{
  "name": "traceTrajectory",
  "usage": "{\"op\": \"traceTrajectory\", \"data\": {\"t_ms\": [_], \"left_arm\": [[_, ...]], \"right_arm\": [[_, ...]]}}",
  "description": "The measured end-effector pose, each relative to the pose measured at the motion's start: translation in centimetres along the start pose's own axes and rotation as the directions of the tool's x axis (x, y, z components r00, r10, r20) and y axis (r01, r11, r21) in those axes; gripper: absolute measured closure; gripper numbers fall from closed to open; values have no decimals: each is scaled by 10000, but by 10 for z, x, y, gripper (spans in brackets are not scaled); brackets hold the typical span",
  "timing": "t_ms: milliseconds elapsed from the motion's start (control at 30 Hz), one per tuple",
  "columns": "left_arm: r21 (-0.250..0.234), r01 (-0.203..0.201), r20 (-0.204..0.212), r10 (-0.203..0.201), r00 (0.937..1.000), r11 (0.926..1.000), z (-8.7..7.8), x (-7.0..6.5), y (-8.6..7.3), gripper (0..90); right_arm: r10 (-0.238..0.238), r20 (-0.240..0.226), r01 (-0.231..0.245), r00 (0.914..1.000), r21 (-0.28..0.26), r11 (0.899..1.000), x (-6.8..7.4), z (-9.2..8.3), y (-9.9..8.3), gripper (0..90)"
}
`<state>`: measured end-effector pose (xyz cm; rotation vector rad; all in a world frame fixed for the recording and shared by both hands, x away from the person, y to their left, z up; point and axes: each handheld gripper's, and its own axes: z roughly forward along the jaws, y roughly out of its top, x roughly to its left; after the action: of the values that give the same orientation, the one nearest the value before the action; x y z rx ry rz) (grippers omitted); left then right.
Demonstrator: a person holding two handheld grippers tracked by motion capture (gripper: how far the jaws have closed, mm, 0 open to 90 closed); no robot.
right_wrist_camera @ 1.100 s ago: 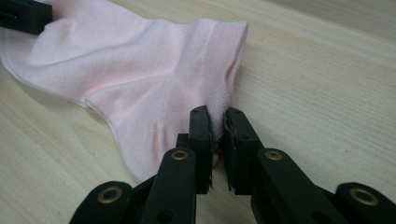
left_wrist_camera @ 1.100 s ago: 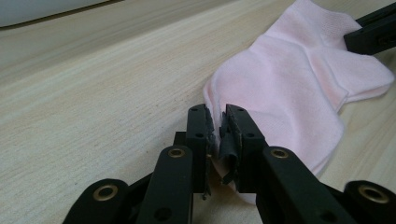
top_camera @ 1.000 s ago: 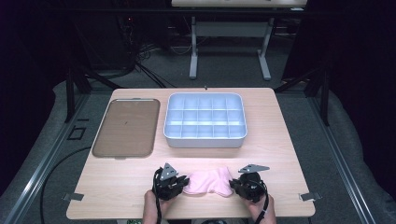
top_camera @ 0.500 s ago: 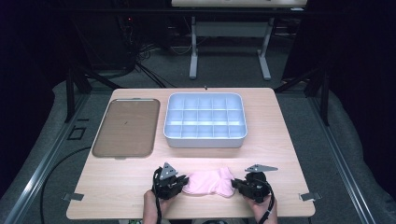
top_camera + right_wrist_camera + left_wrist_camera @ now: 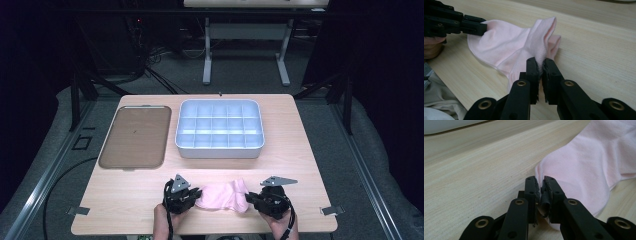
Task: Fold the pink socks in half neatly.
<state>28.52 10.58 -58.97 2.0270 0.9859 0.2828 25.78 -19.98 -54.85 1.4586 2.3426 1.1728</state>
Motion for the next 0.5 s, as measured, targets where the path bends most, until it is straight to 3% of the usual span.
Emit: {"op": "traceTrajectory", "data": {"t_ms": [400, 433, 500], "left_arm": [[2, -24, 33, 24, 10000, 10000, 0, 0, 0, 809], [5, -18, 35, 18, 10000, 10000, 0, 0, 0, 809], [1, -28, 30, 28, 10000, 10000, 0, 0, 0, 809]], "right_arm": [[-476, -299, 472, 9984, -141, 9988, 14, -6, 8, 840], [-690, 170, 680, 9975, 553, 9962, 16, -11, 11, 840], [-707, -132, 712, 9974, 446, 9965, 18, -11, 13, 840]]}}
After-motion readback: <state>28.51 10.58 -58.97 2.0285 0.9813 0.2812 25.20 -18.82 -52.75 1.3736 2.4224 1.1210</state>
